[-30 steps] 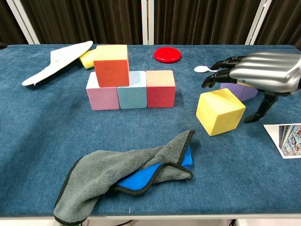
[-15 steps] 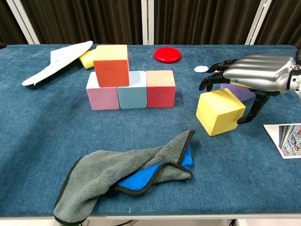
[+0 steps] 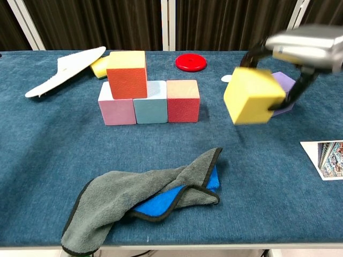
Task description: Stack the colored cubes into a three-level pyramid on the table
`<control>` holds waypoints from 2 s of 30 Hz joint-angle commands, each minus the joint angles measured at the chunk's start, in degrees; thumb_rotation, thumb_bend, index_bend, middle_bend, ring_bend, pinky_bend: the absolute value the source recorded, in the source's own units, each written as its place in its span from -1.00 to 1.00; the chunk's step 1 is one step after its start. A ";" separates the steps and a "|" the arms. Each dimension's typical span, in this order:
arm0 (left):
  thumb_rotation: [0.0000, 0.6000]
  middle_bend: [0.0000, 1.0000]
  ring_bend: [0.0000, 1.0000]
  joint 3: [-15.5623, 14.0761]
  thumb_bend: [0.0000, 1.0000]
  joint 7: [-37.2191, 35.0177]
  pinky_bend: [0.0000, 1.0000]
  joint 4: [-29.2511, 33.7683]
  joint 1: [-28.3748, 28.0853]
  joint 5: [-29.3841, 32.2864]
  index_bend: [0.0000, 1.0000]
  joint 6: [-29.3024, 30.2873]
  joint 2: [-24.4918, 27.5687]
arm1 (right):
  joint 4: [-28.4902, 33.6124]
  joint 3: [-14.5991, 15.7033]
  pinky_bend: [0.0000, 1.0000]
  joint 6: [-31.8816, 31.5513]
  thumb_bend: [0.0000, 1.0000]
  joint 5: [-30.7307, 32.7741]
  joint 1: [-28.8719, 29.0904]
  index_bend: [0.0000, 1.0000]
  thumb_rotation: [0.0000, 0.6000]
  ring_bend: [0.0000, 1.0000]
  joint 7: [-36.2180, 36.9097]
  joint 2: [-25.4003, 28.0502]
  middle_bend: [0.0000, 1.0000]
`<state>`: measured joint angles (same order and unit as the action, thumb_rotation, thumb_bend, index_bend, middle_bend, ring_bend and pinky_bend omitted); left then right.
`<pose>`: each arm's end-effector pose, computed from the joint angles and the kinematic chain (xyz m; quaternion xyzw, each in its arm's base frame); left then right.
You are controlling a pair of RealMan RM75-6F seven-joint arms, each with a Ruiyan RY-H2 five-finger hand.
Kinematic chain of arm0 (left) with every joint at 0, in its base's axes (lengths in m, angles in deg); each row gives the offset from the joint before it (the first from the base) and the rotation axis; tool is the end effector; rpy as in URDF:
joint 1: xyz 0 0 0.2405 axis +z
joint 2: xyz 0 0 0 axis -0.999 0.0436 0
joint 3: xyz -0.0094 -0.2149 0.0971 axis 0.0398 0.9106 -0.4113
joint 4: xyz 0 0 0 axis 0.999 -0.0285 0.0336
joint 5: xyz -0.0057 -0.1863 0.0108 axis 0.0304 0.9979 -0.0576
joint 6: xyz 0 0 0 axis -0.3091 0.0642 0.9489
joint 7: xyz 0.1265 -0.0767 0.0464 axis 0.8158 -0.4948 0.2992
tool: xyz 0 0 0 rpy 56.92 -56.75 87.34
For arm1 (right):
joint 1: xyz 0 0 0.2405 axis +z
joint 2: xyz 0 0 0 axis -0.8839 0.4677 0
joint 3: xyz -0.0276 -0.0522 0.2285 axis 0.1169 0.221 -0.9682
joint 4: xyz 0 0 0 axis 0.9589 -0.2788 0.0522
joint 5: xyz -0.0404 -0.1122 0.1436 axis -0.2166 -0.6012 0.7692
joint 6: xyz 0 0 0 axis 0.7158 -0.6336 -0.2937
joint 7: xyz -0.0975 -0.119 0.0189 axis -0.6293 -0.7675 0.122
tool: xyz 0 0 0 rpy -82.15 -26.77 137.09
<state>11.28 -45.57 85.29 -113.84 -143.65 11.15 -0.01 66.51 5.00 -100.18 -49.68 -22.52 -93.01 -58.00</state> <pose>-0.1803 0.2844 0.1354 -0.6245 -0.4154 -0.4421 0.4919 -0.1400 -0.3199 0.0651 0.8041 -0.2689 0.3592 0.3899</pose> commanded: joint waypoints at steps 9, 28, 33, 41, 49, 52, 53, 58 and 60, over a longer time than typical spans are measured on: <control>1.00 -0.92 -0.81 -1.02 -0.65 2.12 -0.63 -1.70 1.44 -0.78 -0.77 1.44 -0.73 | 9.44 -9.82 -0.68 3.98 -0.65 32.62 11.73 -0.01 1.00 -0.66 -19.00 0.82 -0.09; 0.99 -0.92 -0.81 -2.73 -0.66 1.17 -0.64 -4.37 2.77 -3.39 -0.77 0.43 -1.85 | 5.45 -6.97 -0.68 1.94 -0.65 56.33 29.04 -0.01 1.00 -0.66 -33.82 -7.24 -0.10; 0.99 -0.92 -0.81 -2.77 -0.65 0.19 -0.64 -5.05 2.94 -3.84 -0.77 0.12 -2.14 | 4.75 -6.57 -0.68 1.22 -0.65 59.48 31.26 -0.01 1.00 -0.66 -34.45 -9.09 -0.11; 1.00 -0.92 -0.81 -2.65 -0.66 -1.23 -0.64 -5.92 3.28 -4.40 -0.77 -0.05 -2.33 | 3.24 -6.08 -0.68 0.20 -0.65 63.37 34.10 0.00 1.00 -0.66 -35.41 -10.91 -0.13; 0.99 -0.92 -0.81 -2.60 -0.66 -2.16 -0.64 -6.54 3.47 -4.74 -0.77 -0.44 -2.47 | 2.18 -5.91 -0.68 -0.14 -0.65 65.67 36.82 0.00 1.00 -0.66 -36.88 -11.88 -0.15; 0.98 -0.92 -0.81 -2.53 -0.66 -2.44 -0.64 -6.66 3.57 -4.79 -0.77 -0.47 -2.41 | 1.74 -5.70 -0.68 0.07 -0.65 66.44 37.77 0.00 1.00 -0.66 -37.46 -12.34 -0.15; 0.99 -0.92 -0.81 -2.51 -0.66 -2.52 -0.64 -6.67 3.61 -4.81 -0.77 -0.45 -2.41 | 1.56 -5.65 -0.68 0.18 -0.65 66.70 38.06 0.00 1.00 -0.66 -37.61 -12.50 -0.16; 0.99 -0.92 -0.81 -2.56 -0.66 -2.98 -0.64 -6.84 3.84 -4.98 -0.77 -0.51 -2.37 | 1.03 -5.35 -0.68 0.71 -0.65 67.55 39.20 0.00 1.00 -0.66 -37.93 -13.09 -0.16; 0.99 -0.92 -0.81 -2.60 -0.66 -3.11 -0.64 -6.97 3.89 -4.99 -0.77 -0.66 -2.37 | 0.72 -5.05 -0.69 0.65 -0.65 67.70 39.54 0.00 1.00 -0.66 -38.09 -13.29 -0.16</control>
<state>8.69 -48.67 78.33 -109.96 -148.64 10.49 -2.38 67.27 -0.10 -99.52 17.99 16.98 -131.06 -71.25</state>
